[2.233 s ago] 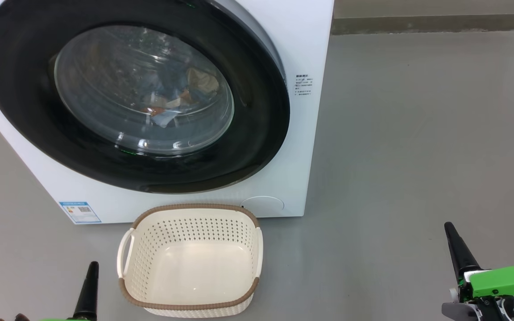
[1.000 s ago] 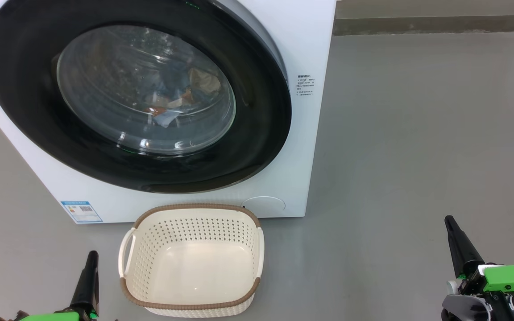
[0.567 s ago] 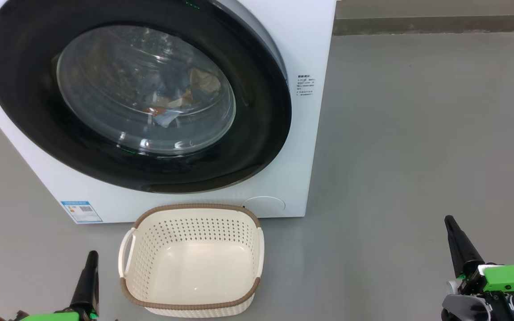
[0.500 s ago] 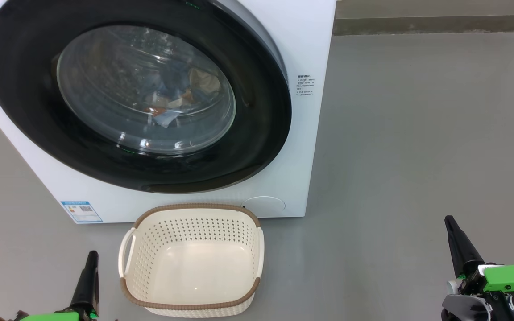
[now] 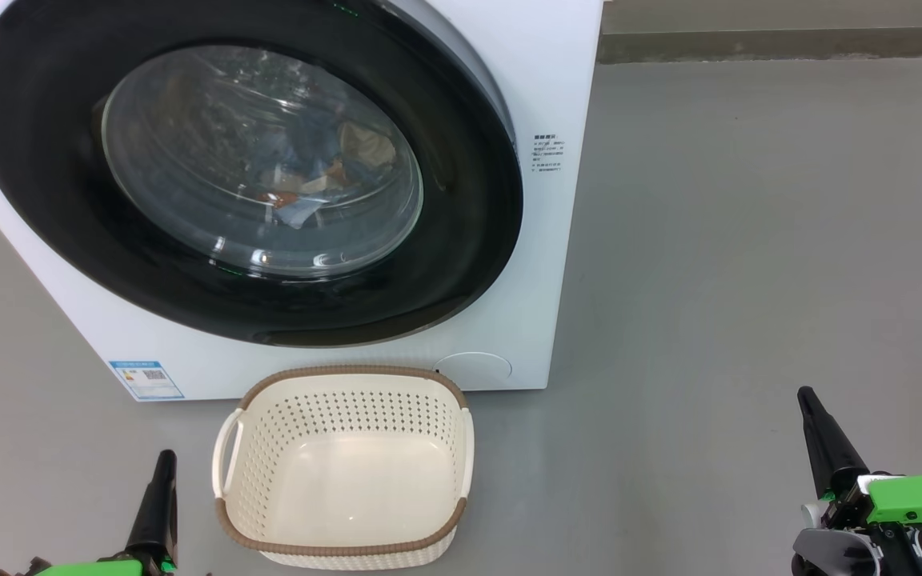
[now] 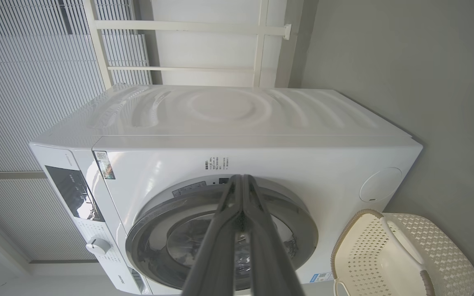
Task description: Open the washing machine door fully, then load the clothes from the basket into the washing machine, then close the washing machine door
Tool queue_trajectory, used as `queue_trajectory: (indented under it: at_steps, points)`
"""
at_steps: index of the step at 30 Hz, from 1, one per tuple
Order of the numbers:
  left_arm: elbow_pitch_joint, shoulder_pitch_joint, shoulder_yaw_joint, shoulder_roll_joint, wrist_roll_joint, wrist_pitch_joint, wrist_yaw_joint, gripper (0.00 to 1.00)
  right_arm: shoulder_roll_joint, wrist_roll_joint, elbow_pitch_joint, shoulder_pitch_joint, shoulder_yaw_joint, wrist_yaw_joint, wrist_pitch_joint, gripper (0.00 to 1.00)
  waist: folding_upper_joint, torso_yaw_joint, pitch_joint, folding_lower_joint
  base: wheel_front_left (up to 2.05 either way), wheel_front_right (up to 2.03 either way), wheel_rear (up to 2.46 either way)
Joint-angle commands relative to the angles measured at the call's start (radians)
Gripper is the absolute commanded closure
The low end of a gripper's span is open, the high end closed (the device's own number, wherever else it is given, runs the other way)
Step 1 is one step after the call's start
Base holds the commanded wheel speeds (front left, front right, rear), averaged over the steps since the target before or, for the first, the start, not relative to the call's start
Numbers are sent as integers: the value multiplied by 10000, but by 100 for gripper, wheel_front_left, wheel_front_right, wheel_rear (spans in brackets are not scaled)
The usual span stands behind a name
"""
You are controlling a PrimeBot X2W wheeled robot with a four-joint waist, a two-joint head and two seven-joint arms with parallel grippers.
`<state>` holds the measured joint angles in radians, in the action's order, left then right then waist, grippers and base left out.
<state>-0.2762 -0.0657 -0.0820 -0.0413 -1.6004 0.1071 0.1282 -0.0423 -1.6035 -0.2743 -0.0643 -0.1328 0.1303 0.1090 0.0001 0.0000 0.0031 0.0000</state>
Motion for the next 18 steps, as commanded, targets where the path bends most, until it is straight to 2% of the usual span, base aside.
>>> queue_trajectory:
  at_steps: [1,18]
  points:
    - [313,-423,-326,-89,-76,67,25,100,-80,-47,295,-437,185,4,46,100,-1,0,0,0,0,0,0]
    - [313,-423,-323,-89,-77,65,25,100,-79,-48,295,-437,186,4,45,100,-1,0,0,0,0,0,0]
